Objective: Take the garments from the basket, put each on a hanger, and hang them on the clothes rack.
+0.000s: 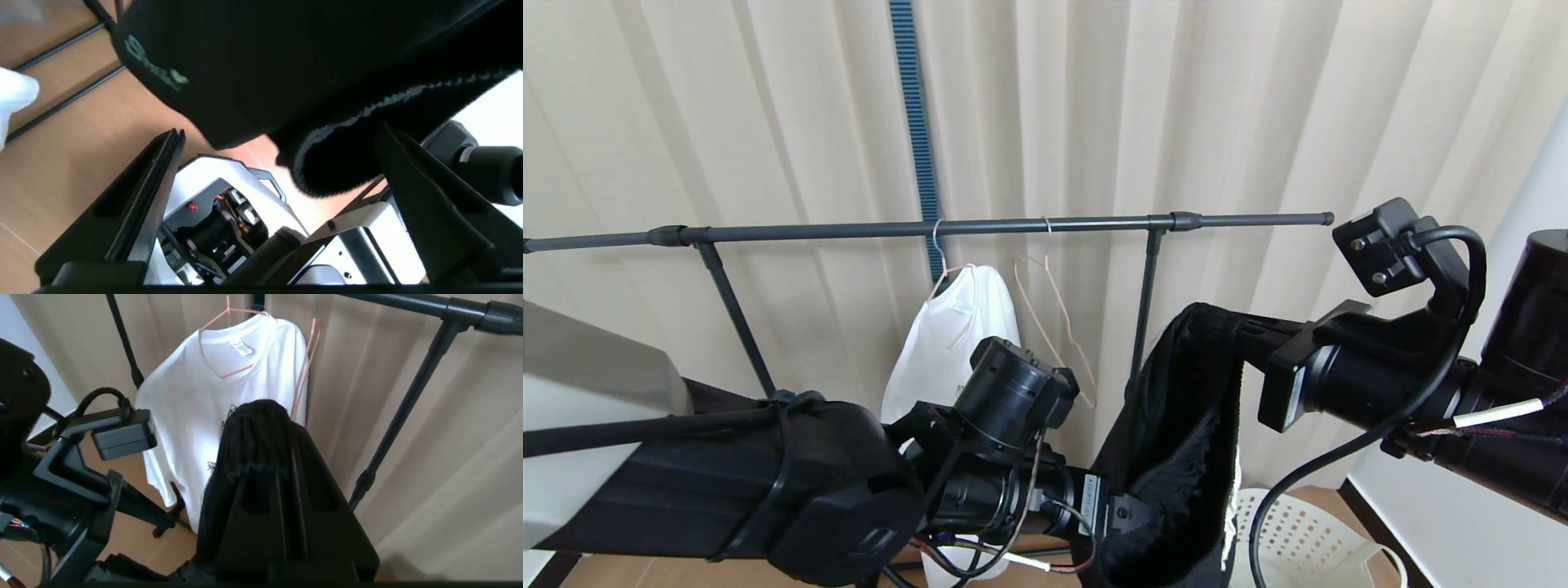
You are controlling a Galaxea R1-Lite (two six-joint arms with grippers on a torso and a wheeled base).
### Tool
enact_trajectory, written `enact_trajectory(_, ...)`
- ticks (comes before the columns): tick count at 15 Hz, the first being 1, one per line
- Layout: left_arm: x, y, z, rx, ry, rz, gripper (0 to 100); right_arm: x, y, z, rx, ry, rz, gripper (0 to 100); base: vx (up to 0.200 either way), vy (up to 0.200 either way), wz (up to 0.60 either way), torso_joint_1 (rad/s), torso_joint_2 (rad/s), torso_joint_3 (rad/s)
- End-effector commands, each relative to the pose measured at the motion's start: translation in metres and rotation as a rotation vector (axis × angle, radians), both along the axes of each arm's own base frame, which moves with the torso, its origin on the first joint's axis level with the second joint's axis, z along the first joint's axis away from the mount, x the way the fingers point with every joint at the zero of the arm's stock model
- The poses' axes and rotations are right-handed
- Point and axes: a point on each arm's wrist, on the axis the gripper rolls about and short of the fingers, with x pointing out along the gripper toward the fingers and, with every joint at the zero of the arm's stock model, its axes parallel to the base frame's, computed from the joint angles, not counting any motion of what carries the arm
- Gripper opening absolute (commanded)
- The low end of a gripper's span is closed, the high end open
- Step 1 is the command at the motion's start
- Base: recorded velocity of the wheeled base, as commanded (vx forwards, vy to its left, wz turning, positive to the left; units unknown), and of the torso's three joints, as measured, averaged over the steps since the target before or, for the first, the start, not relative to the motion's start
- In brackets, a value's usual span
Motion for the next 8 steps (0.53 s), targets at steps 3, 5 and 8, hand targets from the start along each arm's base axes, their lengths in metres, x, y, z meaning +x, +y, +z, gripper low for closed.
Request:
enact_trajectory(3, -0.002, -0.006, -0.010, 0.025, 0.024, 0.011, 100, 0.000, 0.000, 0.002, 0.006, -0.008, 0.002, 0, 0.000, 0.000, 0.00, 0.000, 0.00, 0.000)
enact_trajectory(5, -0.009, -0.007, -0.017, 0.048, 0.034, -0.002, 100, 0.000, 0.001, 0.007, 0.029, -0.040, -0.005, 0, 0.000, 0.000, 0.00, 0.000, 0.00, 0.000)
enact_trajectory(8, -0.012, -0.014, -0.035, 0.094, 0.064, -0.020, 100, -0.003, 0.001, 0.013, 0.045, -0.064, -0.018, 0, 0.000, 0.000, 0.00, 0.000, 0.00, 0.000)
